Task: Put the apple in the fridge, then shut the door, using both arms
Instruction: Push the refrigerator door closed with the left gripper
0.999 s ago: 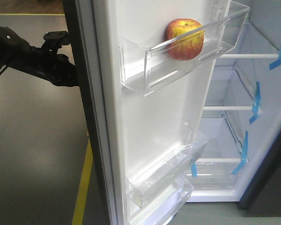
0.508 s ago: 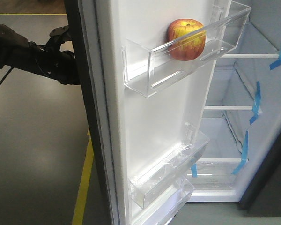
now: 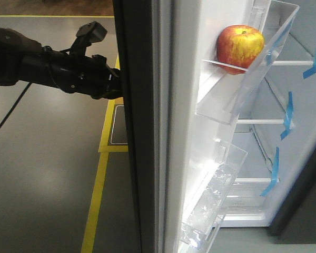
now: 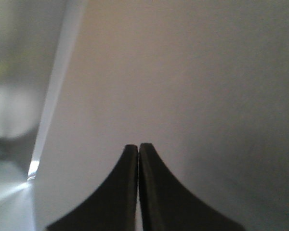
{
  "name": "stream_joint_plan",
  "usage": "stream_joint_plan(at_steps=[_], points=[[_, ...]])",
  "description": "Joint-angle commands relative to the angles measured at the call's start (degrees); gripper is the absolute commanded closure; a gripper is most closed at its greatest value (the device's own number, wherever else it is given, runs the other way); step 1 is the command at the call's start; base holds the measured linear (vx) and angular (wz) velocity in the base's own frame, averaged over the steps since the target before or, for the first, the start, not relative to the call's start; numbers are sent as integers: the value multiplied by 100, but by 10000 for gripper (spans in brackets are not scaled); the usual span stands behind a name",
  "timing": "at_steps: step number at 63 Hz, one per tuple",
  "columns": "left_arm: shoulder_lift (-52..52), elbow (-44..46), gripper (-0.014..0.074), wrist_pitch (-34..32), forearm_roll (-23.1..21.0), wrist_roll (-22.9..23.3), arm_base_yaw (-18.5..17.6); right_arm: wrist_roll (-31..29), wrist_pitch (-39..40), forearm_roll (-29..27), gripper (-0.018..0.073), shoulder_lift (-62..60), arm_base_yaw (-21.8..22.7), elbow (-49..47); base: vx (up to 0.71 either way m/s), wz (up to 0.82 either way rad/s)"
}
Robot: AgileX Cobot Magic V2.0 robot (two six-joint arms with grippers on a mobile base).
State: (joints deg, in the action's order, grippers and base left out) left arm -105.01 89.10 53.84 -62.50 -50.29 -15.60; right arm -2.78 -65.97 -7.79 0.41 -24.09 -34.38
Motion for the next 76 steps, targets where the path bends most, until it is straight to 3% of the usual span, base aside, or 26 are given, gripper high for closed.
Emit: stream_joint_plan(at_steps=[1, 26, 40, 50, 60, 67, 72, 76], points=[[327, 131, 603, -192, -474, -36, -342, 9, 372, -26, 40, 107, 7, -110, 0, 0], [317, 136, 603, -841, -516, -244, -1886, 9, 372, -26, 40, 107, 7, -110, 0, 0], [247, 149, 603, -1721, -584, -293, -2631, 9, 372, -26, 40, 107, 7, -110, 0, 0], [83, 149, 603, -1900, -634, -327, -2968, 9, 372, -26, 40, 107, 7, -110, 0, 0], [93, 149, 603, -1767, -494, -313, -3019, 9, 372, -26, 40, 107, 7, -110, 0, 0], [250, 149, 603, -1778, 55, -43, -2992, 9, 372, -26, 40, 107, 7, -110, 0, 0], [411, 149, 603, -1782, 810, 498, -2986, 9, 372, -26, 40, 107, 7, -110, 0, 0], [608, 149, 603, -1753, 1673, 1320, -2954, 9, 372, -26, 40, 107, 7, -110, 0, 0]])
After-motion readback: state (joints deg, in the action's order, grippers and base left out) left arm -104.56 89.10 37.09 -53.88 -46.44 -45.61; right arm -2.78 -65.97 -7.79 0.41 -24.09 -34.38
